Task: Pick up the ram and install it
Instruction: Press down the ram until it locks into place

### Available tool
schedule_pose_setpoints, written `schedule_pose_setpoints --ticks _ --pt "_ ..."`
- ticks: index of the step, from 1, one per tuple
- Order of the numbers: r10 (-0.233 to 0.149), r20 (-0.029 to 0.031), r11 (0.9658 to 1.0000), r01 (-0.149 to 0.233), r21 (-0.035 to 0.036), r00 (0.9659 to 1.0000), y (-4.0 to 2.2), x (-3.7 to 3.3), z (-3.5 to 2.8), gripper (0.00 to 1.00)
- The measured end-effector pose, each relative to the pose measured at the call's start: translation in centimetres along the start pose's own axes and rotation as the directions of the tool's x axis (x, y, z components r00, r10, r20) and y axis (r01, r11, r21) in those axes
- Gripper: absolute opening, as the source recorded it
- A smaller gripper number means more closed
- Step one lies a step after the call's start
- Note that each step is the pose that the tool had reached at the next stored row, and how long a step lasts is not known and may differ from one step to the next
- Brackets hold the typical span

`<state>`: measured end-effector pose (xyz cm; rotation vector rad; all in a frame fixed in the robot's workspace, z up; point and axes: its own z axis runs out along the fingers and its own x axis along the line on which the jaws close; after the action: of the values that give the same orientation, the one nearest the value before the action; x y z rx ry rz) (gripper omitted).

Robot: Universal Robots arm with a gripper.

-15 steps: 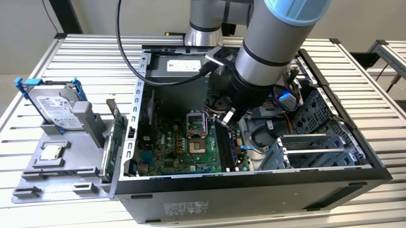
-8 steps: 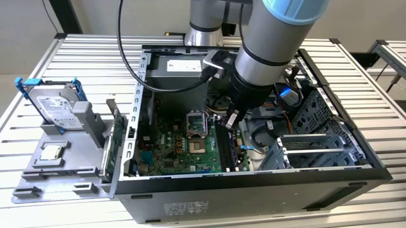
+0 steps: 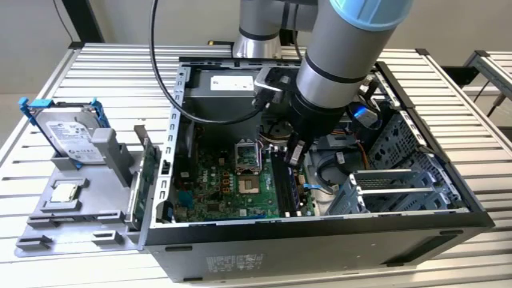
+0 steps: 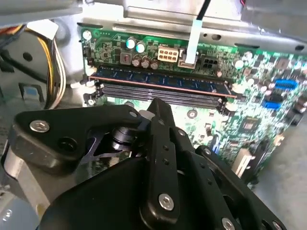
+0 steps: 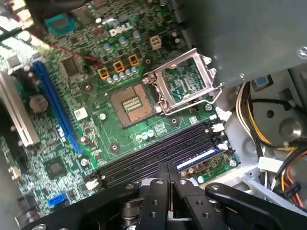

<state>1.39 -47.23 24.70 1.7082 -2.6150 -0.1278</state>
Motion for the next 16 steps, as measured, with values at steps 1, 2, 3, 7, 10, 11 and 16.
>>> schedule_pose_setpoints --ticks 1,2,3,7,10,11,16 --pt "-0.018 -0.0012 0.9998 0.018 0.0002 0.9998 0.00 0.00 0.00 0.00" --pt "-0.037 -0.0023 0.9993 0.037 0.0001 0.9993 0.00 0.00 0.01 0.00" --pt "-0.055 -0.0035 0.9985 0.055 0.0001 0.9985 0.00 0.00 0.02 0.00" --pt "-0.127 -0.0078 0.9919 0.127 0.0000 0.9919 0.00 0.00 0.06 0.00" --pt "-0.161 -0.0102 0.9870 0.161 -0.0012 0.9870 -0.18 -0.07 0.06 0.00" --pt "-0.166 -0.0104 0.9862 0.166 -0.0015 0.9861 -0.25 -0.10 0.06 0.00" --pt "-0.185 -0.0112 0.9827 0.185 -0.0007 0.9826 -0.45 -0.20 0.12 0.00"
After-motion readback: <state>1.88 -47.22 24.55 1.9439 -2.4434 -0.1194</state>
